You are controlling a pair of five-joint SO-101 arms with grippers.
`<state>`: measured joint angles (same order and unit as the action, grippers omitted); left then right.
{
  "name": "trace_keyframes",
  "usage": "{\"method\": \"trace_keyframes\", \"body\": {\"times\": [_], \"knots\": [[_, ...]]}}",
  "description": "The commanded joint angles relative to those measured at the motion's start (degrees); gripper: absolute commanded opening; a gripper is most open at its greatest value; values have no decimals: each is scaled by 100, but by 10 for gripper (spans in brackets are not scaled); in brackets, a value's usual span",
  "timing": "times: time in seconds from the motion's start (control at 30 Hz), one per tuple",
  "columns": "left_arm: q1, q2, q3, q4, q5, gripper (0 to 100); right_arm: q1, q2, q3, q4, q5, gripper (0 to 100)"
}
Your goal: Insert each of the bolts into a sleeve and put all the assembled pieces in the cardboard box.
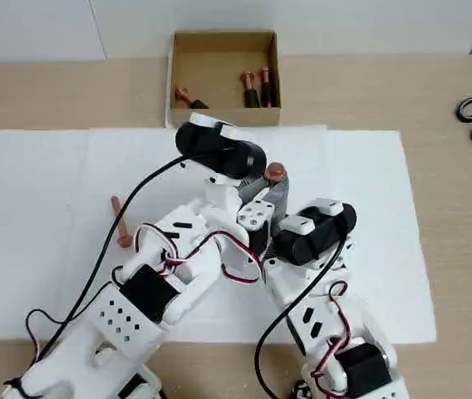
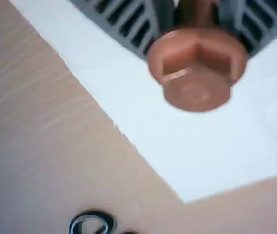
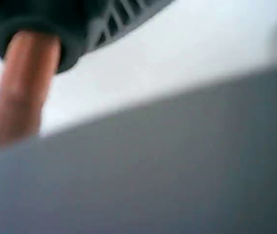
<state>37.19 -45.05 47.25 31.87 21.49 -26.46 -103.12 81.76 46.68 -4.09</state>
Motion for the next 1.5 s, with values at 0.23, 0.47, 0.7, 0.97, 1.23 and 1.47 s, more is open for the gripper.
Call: {"method": "trace_keyframes", "body": {"times": [0.23,0.47,0.7,0.97,1.23,1.47], "knots": [[26,-35,-31,677,-35,6,4,-75,-44,-110,-62,3],[237,-35,-31,1169,-35,6,4,-75,-44,-110,-62,3],[281,-44,-75,1187,-26,63,4,-75,-44,-110,-62,3],[299,-237,-418,1705,-9,203,13,-75,-35,-101,-62,3],[123,-659,-840,2259,-9,206,13,-75,-35,-101,-62,3],[44,-686,-866,2268,-35,207,13,-75,-26,-101,-62,3]]}}
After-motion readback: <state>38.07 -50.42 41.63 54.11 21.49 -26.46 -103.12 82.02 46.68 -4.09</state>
